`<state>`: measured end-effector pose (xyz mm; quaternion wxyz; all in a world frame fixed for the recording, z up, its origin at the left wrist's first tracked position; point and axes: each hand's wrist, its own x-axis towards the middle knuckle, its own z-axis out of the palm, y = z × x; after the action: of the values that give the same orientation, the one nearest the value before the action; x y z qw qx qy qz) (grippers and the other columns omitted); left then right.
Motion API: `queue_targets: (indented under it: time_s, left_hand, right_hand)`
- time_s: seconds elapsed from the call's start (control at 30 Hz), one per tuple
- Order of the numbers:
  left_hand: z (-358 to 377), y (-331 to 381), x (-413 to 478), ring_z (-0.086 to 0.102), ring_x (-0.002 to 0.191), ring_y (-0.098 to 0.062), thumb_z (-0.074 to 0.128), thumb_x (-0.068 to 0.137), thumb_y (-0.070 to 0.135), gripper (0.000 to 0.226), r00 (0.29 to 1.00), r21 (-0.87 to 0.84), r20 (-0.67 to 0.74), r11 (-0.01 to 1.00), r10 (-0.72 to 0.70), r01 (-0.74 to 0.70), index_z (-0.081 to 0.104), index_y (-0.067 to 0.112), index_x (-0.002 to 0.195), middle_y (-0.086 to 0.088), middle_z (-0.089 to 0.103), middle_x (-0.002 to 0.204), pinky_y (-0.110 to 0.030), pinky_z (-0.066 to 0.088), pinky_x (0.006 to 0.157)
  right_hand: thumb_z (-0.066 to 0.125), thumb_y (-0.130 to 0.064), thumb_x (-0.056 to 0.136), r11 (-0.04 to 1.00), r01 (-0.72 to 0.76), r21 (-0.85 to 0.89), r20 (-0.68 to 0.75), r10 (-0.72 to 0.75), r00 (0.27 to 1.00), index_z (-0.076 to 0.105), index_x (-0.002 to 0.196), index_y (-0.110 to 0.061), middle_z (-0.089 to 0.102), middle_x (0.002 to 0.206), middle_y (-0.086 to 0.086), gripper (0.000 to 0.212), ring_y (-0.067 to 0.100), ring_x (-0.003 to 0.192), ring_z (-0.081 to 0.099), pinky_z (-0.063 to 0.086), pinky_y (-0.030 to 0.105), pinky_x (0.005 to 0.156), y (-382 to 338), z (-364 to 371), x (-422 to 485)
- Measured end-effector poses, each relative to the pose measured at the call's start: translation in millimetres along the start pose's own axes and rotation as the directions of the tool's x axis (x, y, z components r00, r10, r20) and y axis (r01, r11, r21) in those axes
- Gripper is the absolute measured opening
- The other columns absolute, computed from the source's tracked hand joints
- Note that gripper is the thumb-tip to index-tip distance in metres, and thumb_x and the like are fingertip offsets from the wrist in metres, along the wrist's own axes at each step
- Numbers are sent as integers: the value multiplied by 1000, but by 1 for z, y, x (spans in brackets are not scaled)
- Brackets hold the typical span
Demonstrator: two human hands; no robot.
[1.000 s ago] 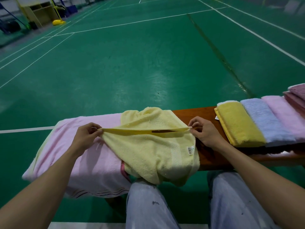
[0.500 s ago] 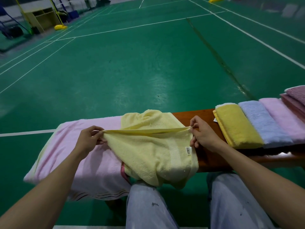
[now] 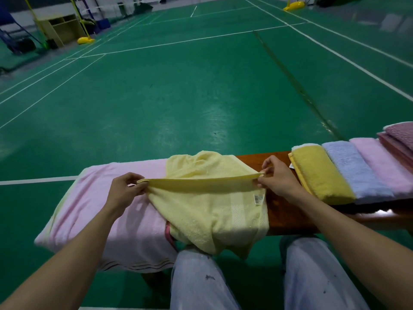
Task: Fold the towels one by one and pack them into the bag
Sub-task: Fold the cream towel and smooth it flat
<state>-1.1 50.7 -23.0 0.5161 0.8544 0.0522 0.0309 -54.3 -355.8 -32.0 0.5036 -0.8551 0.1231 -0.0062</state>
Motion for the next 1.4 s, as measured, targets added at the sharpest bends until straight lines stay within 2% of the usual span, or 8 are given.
queue_targets:
  time_s: [0.13, 0.23, 0.33, 0.53, 0.67, 0.9, 1.17, 1.4]
  left_hand:
    - [1, 0, -3, 67, 63, -21, 68, 84, -2, 5, 1000, -39, -6, 999, 5, -5, 68, 0, 89, -24, 65, 87, -19, 57, 61]
    - [-1, -1, -5, 69, 62, -15, 66, 85, -3, 9, 1000, -88, -4, 996, -7, 6, 69, -2, 94, -21, 68, 87, -21, 58, 64]
    - [-2, 1, -7, 68, 60, -18, 65, 86, -6, 12, 1000, -128, -9, 992, -6, 5, 69, 3, 92, -23, 68, 85, -24, 59, 64]
    - [5, 7, -16, 71, 61, -21, 58, 90, -6, 16, 998, -253, -9, 966, -55, 51, 66, 0, 102, -22, 69, 84, -25, 59, 59]
    - [12, 13, -21, 72, 63, -22, 54, 92, -7, 18, 998, -327, -13, 943, -62, 55, 64, -1, 106, -21, 68, 85, -26, 59, 60]
    - [31, 44, -16, 71, 65, -28, 56, 89, -13, 12, 996, -544, -34, 837, -88, 55, 61, -2, 91, -20, 65, 84, -28, 60, 62]
    - [81, 56, 37, 66, 75, -28, 58, 88, -12, 12, 987, -597, -6, 792, -163, 128, 60, -1, 90, -16, 61, 89, -29, 61, 68]
    - [130, 60, 115, 66, 62, -17, 56, 90, -11, 11, 984, -579, -25, 805, -177, 130, 59, 0, 88, -12, 61, 82, -22, 59, 62]
  right_hand:
    - [67, -2, 88, 998, 53, -39, -25, -54, 998, 47, 93, -19, 58, 102, 5, 26, 19, 82, 67, 58, 25, 57, 0, 0, -1]
    - [63, -3, 92, 998, 59, -22, -46, -60, 997, 48, 99, -15, 58, 103, 5, 20, 15, 81, 66, 60, 28, 55, -2, -2, -3]
    - [57, 0, 95, 996, 34, 83, -62, -29, 998, 46, 101, -16, 57, 103, 6, 20, 20, 81, 71, 59, 35, 51, -6, -4, -5]
    - [52, -1, 98, 946, 6, 325, -103, 29, 994, 42, 93, -20, 60, 108, 20, 21, 25, 71, 74, 56, 30, 48, -12, -6, -14]
    - [51, -1, 98, 911, 15, 412, -132, 43, 990, 43, 104, -13, 60, 108, 22, 16, 27, 69, 73, 59, 32, 52, -15, -13, -18]
    - [48, 6, 98, 687, 4, 726, -208, 214, 954, 40, 111, -15, 52, 108, 20, 26, 22, 60, 71, 56, 23, 50, -35, -35, -9]
    - [58, 1, 95, 898, 101, 429, -305, 38, 952, 42, 89, -21, 58, 113, 27, 28, 24, 73, 74, 61, 28, 65, -15, -55, 49]
    - [59, -5, 96, 940, 117, 320, -312, -12, 950, 44, 88, -17, 61, 105, 24, 21, 19, 64, 73, 58, 21, 56, -8, -69, 141]
